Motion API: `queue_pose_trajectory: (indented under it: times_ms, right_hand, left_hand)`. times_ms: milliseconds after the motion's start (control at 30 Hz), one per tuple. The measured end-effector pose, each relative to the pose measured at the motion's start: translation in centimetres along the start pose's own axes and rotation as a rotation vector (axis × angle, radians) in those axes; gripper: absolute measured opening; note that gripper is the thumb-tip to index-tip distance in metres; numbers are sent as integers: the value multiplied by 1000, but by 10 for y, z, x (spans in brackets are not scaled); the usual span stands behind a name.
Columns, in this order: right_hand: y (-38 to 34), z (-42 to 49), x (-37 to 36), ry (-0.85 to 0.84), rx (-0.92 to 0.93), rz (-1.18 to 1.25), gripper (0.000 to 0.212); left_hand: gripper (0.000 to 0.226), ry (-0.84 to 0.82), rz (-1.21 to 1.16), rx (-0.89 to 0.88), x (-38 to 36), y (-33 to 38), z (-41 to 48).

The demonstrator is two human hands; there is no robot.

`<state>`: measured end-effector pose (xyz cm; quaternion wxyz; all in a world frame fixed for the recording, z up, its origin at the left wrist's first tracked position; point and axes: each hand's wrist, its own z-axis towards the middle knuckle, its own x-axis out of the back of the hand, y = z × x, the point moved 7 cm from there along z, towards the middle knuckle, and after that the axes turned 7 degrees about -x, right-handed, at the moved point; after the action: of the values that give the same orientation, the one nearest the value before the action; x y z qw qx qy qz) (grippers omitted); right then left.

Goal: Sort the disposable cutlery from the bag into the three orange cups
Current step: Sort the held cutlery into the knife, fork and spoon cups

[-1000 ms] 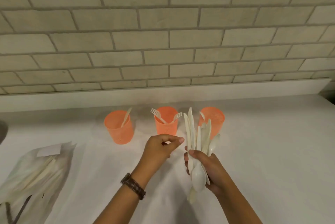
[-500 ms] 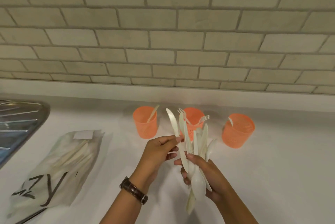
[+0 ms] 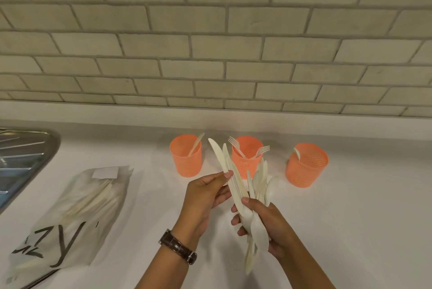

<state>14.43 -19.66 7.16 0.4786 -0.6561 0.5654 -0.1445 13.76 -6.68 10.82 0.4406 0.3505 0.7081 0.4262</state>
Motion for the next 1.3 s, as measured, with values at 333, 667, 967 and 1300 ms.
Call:
queue_pose_trajectory:
  times_ms: [333,667,967,1300]
  right_hand:
    - [1,2,-3,-22,-9,-66,40]
    - [-5,-1,1,-15,12,-137,38]
    - [-6,-1,1,-42,27,-165,26]
    - [-13,7,-3,-35,45,-170,15]
  left_hand:
    - [20,-96,-113,-39,-1,15,9]
    - [14,-161,24,-101,-2,30,20]
    - [13,-19,-6,-184,25,64,45]
    - [16,54,-105,-251,52,80,66]
